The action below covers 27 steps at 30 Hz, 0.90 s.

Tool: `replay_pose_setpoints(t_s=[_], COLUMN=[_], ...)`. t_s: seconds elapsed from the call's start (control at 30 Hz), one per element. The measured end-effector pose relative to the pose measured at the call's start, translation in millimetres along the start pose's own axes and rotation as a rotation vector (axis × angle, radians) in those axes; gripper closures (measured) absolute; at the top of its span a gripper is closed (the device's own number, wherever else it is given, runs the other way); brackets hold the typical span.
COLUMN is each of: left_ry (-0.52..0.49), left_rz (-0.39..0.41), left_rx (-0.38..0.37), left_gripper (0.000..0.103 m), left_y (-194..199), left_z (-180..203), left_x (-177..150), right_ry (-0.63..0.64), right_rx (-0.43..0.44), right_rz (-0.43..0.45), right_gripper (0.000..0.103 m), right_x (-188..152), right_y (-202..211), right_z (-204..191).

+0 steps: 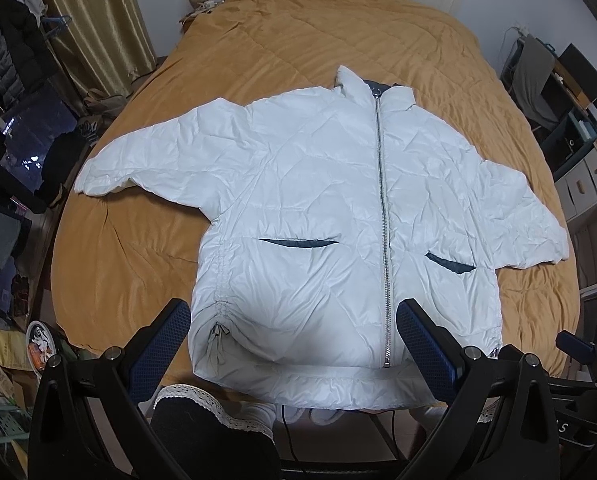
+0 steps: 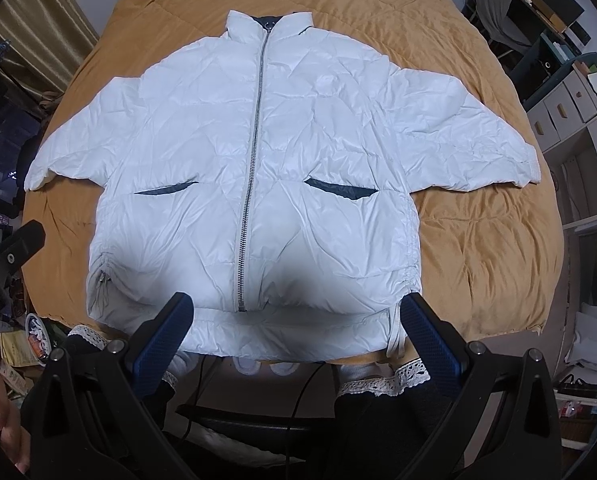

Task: Fold large clothes

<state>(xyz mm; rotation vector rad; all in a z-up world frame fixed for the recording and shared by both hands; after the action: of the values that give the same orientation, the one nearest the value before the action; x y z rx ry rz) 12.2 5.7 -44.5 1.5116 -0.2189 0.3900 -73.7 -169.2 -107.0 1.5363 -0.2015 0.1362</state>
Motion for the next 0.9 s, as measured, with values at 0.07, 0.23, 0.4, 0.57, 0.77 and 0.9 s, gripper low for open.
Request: replay_pose_setpoints(t_s=[0.07,0.23,0.4,0.57,0.77,0.9], left_ry=[0.001,0.009,0.025,0.047,0.198,0.489], left_rz=[-0.001,-0.011,-0.023,-0.046,-0.067,-0.101], left_rx=[-0.001,-0.007,-0.025,-0.044,-0.279,-0.483], left_gripper=[0.000,0.000,0.000,0.000,0.000,0.000], left_y=[0,-2,-5,-13,-48,-115], left_z=[0,-4,-13,-27,-117,-230], left_x=[0,-1,2,7,43,68], right_ry=[0.000,-0.001,-0.007,-0.002,0.005,-0.004], right_rx=[0.001,0.002,0.003,0.004,0.011,0.040], right_rz=[0.000,-0.002,-0.004,-0.006,-0.017,-0.042], right_gripper=[0.000,0.000,0.000,0.000,0.000,0.000], right_x=[1,-2,-10,-7,-14,-16], right_y=[-1,-3,-4,-4,-4,-4], right_z=[2,0,-5,-4,-8,-2])
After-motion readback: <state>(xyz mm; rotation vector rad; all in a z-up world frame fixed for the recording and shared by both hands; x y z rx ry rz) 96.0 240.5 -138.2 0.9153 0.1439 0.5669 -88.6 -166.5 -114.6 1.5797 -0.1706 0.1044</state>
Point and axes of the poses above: each gripper's, at about its wrist camera, not at the fingertips, and y roughly against the way its jaws point, z to its right, x to its top, the point moved 2 cm from there along -y, roughly the way its jaws point, and after that the axes turned 6 degrees about y, right-handed, at the moved point
